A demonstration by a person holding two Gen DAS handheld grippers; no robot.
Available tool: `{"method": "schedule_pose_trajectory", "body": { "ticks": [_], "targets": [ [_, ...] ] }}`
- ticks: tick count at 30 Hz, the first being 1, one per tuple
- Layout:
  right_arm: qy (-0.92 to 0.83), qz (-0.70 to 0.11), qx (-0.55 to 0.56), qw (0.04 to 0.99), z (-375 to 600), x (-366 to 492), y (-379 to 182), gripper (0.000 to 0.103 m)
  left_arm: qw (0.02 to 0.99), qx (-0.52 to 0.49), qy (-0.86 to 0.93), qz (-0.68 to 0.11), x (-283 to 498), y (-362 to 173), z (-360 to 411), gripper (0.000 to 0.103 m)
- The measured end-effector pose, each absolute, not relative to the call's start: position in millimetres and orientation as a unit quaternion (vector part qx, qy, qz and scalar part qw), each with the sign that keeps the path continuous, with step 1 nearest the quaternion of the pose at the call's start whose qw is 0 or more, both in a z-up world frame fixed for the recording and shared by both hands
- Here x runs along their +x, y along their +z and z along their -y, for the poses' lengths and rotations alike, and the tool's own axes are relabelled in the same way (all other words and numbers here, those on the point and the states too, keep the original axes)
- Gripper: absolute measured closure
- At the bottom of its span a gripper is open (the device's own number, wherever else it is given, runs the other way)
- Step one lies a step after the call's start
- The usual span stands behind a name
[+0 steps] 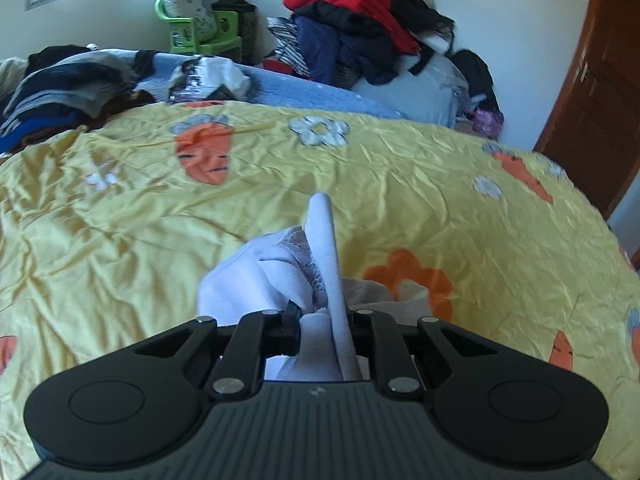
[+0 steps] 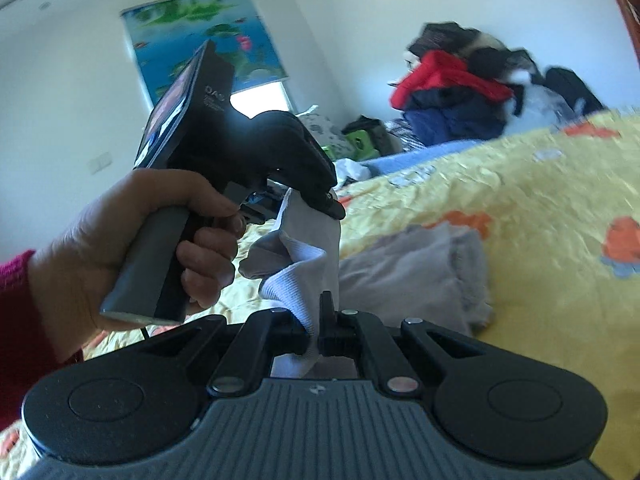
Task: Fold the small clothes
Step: 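Grasp the folded top's edge with the right tool while the left tool grasps it too, then lift and fold the top over with the right tool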
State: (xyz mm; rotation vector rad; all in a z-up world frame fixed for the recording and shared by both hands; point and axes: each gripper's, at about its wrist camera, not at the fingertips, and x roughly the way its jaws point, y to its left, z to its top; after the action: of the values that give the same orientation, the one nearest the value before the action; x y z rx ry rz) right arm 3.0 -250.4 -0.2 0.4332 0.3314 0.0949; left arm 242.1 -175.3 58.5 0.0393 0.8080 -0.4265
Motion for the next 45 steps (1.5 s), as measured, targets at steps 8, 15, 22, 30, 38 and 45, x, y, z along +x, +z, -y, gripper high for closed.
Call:
{"method": "schedule_pose_trajectory", "body": {
  "ticks": [8, 15, 22, 30, 38, 45],
  "targets": [
    [0.030, -0.186, 0.300, 0.935, 287.3, 4.6, -25.8, 0.098, 0.885, 0.060, -0.222, -0.405, 237.6, 33.5, 217.4, 0.089],
    [0.022, -0.217, 0.324, 0.921, 300.5, 9.7, -40.2, 0.089, 0.887, 0.055, -0.211, -0.406, 239.1, 30.6, 228.0, 0.045],
    [0.025, -0.228, 0.333, 0.915, 303.9, 7.5, -44.9, 0.084, 0.915, 0.042, -0.197, -0.349, 233.3, 55.4, 214.1, 0.023],
    [0.034, -0.232, 0.374, 0.897, 312.6, 7.4, -48.3, 0.066, 0.924, 0.017, -0.162, -0.346, 218.1, 55.6, 149.9, 0.022],
    [0.051, -0.238, 0.458, 0.855, 319.7, 10.6, -59.8, 0.063, 0.932, 0.046, -0.154, -0.326, 151.4, 39.0, 83.1, 0.022],
    [0.049, -0.244, 0.520, 0.817, 325.9, 24.0, -65.5, 0.082, 0.923, 0.103, -0.219, -0.300, 79.6, 15.8, 60.8, 0.021]
  ]
}}
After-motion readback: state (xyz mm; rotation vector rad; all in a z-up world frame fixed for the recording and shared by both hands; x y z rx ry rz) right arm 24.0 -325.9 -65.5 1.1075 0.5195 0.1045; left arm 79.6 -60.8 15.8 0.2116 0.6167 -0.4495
